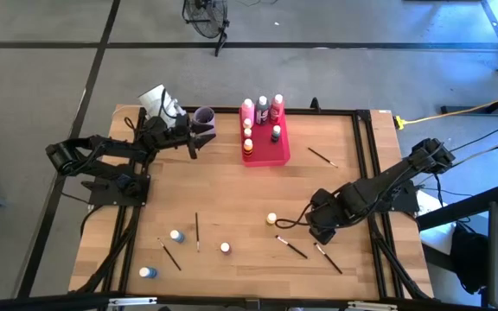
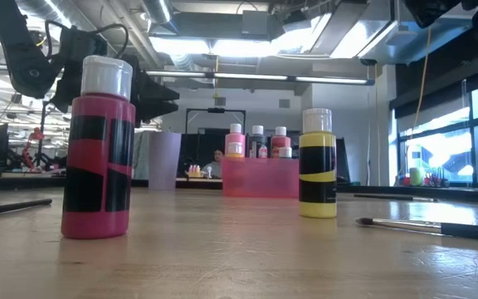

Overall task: Pick & Place Paint Supplies
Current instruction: Put the violet paint bottle into the red bin

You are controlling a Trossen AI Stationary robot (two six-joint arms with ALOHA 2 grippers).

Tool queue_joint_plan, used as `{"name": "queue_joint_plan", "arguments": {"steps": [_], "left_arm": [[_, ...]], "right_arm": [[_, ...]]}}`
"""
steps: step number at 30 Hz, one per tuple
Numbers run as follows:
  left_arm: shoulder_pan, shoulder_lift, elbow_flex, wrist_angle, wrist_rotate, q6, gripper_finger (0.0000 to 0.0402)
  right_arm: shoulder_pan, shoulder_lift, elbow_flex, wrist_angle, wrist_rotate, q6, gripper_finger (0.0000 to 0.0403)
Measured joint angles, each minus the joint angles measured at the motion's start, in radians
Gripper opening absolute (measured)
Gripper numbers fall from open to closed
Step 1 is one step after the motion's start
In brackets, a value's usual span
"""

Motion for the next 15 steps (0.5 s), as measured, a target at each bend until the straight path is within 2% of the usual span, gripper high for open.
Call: {"name": "queue_joint_plan", "arguments": {"steps": [15], "left_arm": [[0.0, 0.0, 0.0, 0.0, 0.042, 0.0, 0.0203]], "right_arm": [[0.0, 0.0, -0.067, 0.062, -0.012, 0.011, 0.0295]]}}
